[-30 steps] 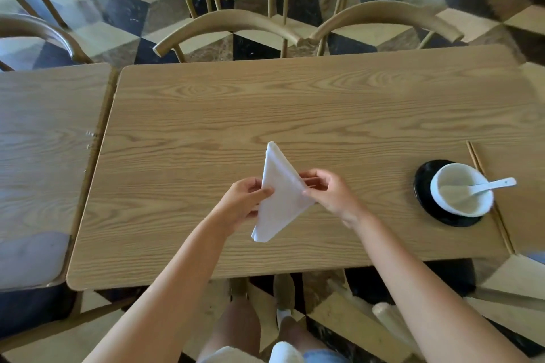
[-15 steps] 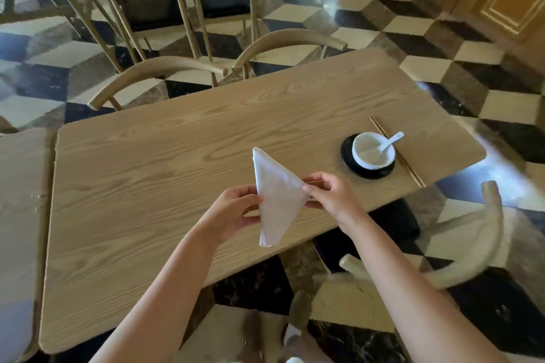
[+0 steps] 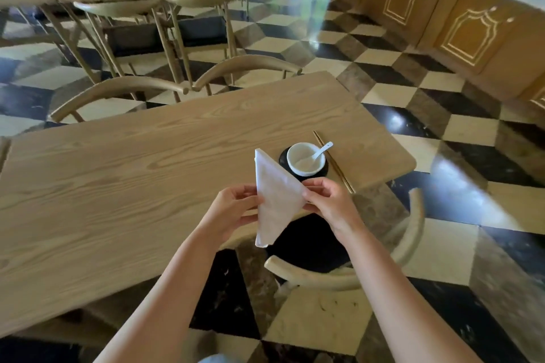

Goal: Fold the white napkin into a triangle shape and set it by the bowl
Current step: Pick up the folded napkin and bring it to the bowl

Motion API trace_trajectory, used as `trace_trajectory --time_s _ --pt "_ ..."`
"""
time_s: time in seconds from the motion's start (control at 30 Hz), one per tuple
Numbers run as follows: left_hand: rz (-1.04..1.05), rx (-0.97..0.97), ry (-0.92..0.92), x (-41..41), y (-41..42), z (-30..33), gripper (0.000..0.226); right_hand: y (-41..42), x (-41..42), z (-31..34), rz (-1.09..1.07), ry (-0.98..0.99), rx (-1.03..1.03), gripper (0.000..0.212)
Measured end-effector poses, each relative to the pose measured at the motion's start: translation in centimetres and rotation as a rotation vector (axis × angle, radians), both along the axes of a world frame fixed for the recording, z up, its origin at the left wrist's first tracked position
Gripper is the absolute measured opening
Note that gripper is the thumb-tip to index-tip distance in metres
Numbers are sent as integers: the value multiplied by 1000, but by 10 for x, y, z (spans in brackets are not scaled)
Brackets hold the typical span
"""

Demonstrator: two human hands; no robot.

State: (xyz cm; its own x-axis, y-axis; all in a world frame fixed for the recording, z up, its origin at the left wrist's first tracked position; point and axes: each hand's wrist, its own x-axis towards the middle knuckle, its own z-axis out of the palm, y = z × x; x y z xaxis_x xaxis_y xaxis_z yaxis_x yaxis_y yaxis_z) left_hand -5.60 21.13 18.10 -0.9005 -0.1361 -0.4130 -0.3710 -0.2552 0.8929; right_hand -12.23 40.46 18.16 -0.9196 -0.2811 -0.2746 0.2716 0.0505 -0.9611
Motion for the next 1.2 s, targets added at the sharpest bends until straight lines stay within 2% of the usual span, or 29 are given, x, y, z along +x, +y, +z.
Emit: trace_trajectory --time_s 0.23,0.37,0.57,0.73,0.83,0.97,1.2 --pt "205 -32 44 -23 99 0 16 81 -43 6 64 58 -24 10" --pt "270 -58 71 -37 122 3 16 99 -65 6 75 55 -49 10" --pt "374 -153 87 -88 150 0 19 121 -103 5 -31 42 -35 11" --pt "257 -272 126 -135 177 -5 11 150 -142 9 -111 55 29 13" --pt "175 -349 157 -164 192 -10 19 167 -176 6 -130 88 108 13" --pt "11 -348 145 -207 213 -25 29 185 -231 -9 -113 104 189 15" --pt "132 -518 -35 -269 247 -74 36 193 -313 -65 95 43 308 7"
